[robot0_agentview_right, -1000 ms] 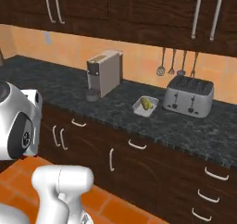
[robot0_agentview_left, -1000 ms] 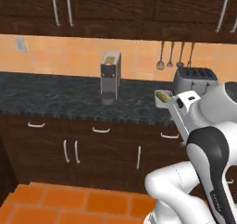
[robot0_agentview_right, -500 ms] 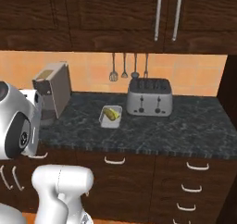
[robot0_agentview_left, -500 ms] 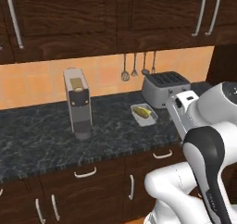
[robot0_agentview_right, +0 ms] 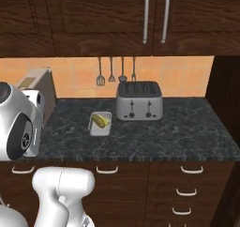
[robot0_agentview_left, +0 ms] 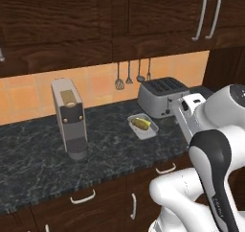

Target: Take the meat container that has the shrimp and place it on the second highest rack of the freezer. Then take the vegetable container that has the potato and lemon wedge and place it on the highest rack of the freezer.

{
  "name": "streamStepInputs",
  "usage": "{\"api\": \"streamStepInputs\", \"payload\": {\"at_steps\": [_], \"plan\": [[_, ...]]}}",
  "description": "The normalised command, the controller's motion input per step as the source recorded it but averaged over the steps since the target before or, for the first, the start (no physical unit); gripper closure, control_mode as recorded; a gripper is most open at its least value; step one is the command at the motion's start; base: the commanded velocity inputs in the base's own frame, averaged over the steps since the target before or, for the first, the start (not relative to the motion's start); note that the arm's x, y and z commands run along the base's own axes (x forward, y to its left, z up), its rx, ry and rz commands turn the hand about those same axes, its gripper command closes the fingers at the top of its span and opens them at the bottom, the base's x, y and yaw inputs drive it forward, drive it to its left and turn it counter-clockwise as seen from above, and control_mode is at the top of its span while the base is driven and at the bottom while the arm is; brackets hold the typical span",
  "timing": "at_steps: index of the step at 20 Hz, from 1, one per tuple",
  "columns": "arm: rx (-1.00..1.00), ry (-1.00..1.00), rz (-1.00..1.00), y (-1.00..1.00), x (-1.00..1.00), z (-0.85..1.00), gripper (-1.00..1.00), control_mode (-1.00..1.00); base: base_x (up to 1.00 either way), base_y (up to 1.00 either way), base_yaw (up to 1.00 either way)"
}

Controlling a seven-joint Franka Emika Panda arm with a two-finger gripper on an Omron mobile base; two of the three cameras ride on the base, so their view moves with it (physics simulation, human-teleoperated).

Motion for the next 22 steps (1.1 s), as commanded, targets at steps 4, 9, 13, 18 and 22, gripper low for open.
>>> {"api": "streamStepInputs", "payload": {"at_steps": [4,9,13,18,22], "plan": [[0.0,0.0,0.0,0.0,0.0,0.0,-1.0,1.0,0.45,0.0,-0.13],[0.0,0.0,0.0,-0.01,0.13,-0.08,-1.0,-1.0,0.28,0.0,-0.07],[0.0,0.0,0.07,-0.4,0.45,-0.47,-1.0,-1.0,0.0,0.0,0.0],[-0.01,0.02,0.15,-0.47,0.52,-0.72,-1.0,-1.0,0.0,0.0,0.0],[0.0,0.01,0.11,-0.31,0.43,-0.48,-1.0,-1.0,0.0,0.0,0.0]]}}
